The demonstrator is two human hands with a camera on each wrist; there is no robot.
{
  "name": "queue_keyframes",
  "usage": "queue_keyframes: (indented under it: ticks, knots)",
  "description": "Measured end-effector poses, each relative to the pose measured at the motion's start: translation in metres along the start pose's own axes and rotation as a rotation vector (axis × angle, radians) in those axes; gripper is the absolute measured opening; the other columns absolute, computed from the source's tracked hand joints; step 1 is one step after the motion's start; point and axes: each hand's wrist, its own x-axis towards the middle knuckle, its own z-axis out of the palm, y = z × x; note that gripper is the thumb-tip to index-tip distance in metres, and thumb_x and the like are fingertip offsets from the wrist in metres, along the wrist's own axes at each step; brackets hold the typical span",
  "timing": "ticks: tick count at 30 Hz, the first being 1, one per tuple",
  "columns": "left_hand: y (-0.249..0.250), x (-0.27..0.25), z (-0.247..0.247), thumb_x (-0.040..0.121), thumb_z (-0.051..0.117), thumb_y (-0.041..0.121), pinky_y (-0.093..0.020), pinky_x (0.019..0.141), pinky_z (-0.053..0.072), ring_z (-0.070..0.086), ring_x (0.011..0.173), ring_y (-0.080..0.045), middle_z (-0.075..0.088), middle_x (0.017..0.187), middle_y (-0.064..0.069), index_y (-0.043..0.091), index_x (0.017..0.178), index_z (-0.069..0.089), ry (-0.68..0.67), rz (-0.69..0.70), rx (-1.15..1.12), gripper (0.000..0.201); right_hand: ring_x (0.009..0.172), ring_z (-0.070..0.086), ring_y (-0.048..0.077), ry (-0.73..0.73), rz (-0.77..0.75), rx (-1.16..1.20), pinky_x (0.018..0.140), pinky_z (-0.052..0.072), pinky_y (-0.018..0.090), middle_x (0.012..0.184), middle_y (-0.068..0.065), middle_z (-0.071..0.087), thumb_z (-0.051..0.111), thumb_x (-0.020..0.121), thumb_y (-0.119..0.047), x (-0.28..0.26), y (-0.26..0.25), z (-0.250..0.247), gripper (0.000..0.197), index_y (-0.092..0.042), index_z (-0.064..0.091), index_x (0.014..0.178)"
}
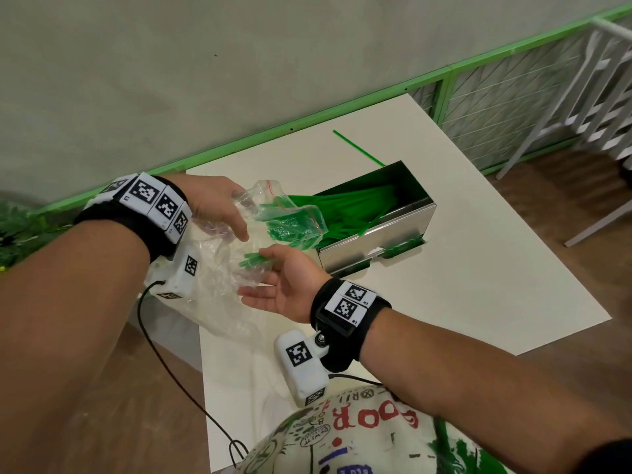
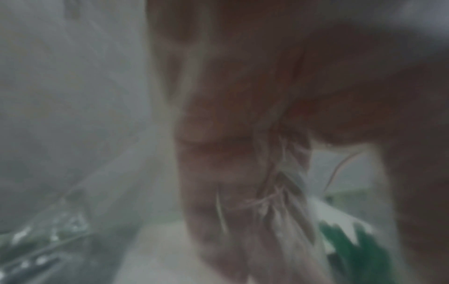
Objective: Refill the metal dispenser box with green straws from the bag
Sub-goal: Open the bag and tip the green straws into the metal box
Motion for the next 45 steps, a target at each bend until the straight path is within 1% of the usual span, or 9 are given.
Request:
queue_keyframes:
  ticks: [7,14,18,23,28,35,39,43,45]
  knots:
    - [-0.024,-0.016,0.003,0.078,0.088,0.018,-0.022,0.055,0.048,0.065,0.069,-0.018,0.072,0.086,-0.009,0.021,0.092,0.067,0.012,-0.033,-0.089,0.025,0.098,0.068,0.037,-0.060,0.039,-0.078,0.093,0.054,0.042,0.112,0.011,0.073,0.054,0.095,-0.030,0.000,0.009,0.009,0.042,-0.009,0.057,0.131]
    - [-0.040,-0.031,0.013,0.082,0.086,0.018,-0.019,0.052,0.048,0.067,0.056,-0.010,0.075,0.069,0.004,0.019,0.098,0.071,0.006,-0.061,-0.214,0.022,0.103,0.069,0.036,-0.097,0.082,-0.228,0.094,0.053,0.040,0.116,0.008,0.072,0.058,0.091,-0.037,0.001,0.013,0.008,0.050,-0.009,0.058,0.132]
    - [-0.057,-0.044,0.017,0.084,0.082,0.016,-0.036,0.083,0.058,0.076,0.093,-0.029,0.081,0.101,-0.006,0.014,0.110,0.074,0.033,-0.006,-0.367,0.028,0.103,0.068,0.032,-0.129,0.068,-0.300,0.095,0.052,0.041,0.105,0.005,0.072,0.061,0.092,-0.035,0.002,0.012,0.001,0.032,-0.012,0.063,0.113]
    - [-0.076,-0.058,0.023,0.079,0.087,0.023,-0.051,0.103,0.055,0.075,0.105,-0.032,0.080,0.109,-0.003,0.019,0.113,0.075,0.052,0.019,-0.433,0.036,0.104,0.067,0.031,-0.163,0.041,-0.366,0.098,0.051,0.041,0.114,0.009,0.071,0.064,0.093,-0.031,0.002,0.007,-0.008,0.015,-0.018,0.064,0.100]
    - [-0.079,-0.066,0.020,0.083,0.081,0.011,-0.016,0.071,0.059,0.070,0.116,-0.034,0.076,0.120,-0.011,0.021,0.114,0.073,0.091,-0.010,-0.648,0.034,0.107,0.067,0.030,-0.225,0.009,-0.374,0.097,0.052,0.039,0.121,0.012,0.070,0.064,0.092,-0.019,0.001,0.006,-0.011,0.021,-0.015,0.062,0.112]
    - [-0.070,-0.063,0.016,0.033,0.100,0.047,-0.041,0.099,0.053,0.076,0.099,-0.031,0.078,0.114,-0.009,0.019,0.124,0.070,0.119,0.125,-0.742,0.099,0.106,0.068,0.030,-0.205,-0.002,-0.409,0.088,0.056,0.035,0.128,0.016,0.068,0.060,0.092,-0.012,0.005,0.003,-0.018,0.013,-0.012,0.064,0.105]
    - [-0.059,-0.055,0.024,0.055,0.091,0.031,-0.035,0.083,0.054,0.074,0.076,-0.023,0.078,0.110,-0.017,0.014,0.126,0.066,0.111,0.141,-0.745,0.077,0.109,0.067,0.033,-0.163,-0.013,-0.452,0.088,0.054,0.036,0.118,0.014,0.071,0.057,0.093,-0.013,0.005,0.002,-0.025,0.009,-0.010,0.064,0.097]
    - [-0.070,-0.052,0.028,0.016,0.096,0.065,-0.033,0.078,0.059,0.077,0.080,-0.024,0.080,0.102,-0.011,0.019,0.119,0.069,0.083,0.119,-0.711,0.116,0.105,0.067,0.030,-0.115,-0.012,-0.481,0.095,0.052,0.040,0.122,0.013,0.070,0.060,0.094,-0.015,0.002,-0.002,-0.033,0.020,-0.010,0.063,0.113]
    - [-0.080,-0.055,0.028,0.009,0.095,0.067,-0.029,0.074,0.062,0.077,0.087,-0.025,0.080,0.102,-0.011,0.019,0.118,0.069,0.089,0.113,-0.727,0.122,0.103,0.067,0.030,-0.095,-0.010,-0.492,0.102,0.049,0.043,0.125,0.015,0.069,0.060,0.094,-0.016,0.000,-0.003,-0.038,0.024,-0.009,0.062,0.117]
